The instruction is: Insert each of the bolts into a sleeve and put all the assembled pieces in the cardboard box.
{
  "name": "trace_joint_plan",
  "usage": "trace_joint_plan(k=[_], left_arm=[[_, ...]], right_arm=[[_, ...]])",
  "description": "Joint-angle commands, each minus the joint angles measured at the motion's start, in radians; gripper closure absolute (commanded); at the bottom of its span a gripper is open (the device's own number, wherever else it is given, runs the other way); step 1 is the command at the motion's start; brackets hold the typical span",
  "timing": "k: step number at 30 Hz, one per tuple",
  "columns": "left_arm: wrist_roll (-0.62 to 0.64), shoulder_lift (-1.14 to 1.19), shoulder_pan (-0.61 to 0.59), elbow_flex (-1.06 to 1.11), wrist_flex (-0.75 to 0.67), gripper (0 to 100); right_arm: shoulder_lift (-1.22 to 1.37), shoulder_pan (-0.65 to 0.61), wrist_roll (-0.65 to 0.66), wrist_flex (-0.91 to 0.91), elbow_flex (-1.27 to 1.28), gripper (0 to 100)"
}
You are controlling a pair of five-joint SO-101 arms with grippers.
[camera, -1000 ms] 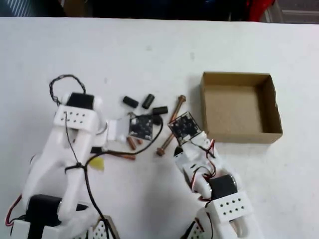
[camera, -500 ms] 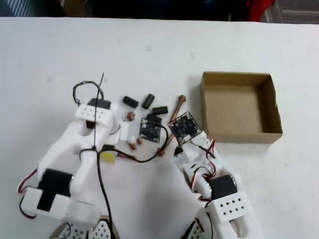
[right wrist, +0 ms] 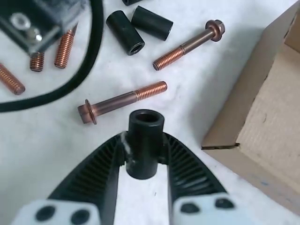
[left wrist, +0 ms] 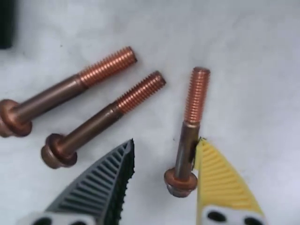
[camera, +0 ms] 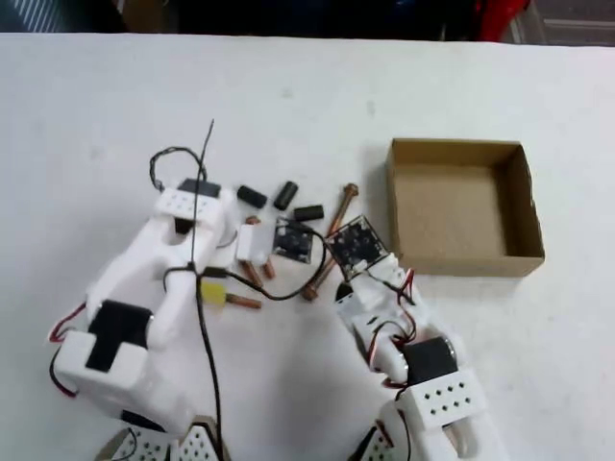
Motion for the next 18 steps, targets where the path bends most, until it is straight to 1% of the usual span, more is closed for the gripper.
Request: trace_joint_plan(k=[1,4,8,9,13,15,18], left_arm=[[-0.017,0.019,-0.036,-0.060,-0.009,77],[-0.069,0.042,-0.074,-0.061,-0.005,77],[-0.078,0.068,-0.077,-0.069,0.029,78],[-0.078,0.071,-0.073,-0.069,0.025,81],[-0.075,0.076,-0.068,-0.071,0.021,95],[-0.074,0.082,-0.073,-0.071,0.021,98],[-0.075,0.105,-0.077,-0.071,0.021,98]], right_arm=[[-0.022,0.010,-0.003,-0.024,-0.009,98.1],[-0.022,0.010,-0.003,-0.024,-0.009,98.1],[-0.022,0.010,-0.003,-0.024,-0.009,98.1],[-0.022,0.010,-0.003,-0.024,-0.009,98.1],[-0.022,0.010,-0.003,-0.024,-0.009,98.1],[-0.022,0.010,-0.003,-0.024,-0.009,98.1],[-0.022,0.010,-0.003,-0.024,-0.009,98.1]])
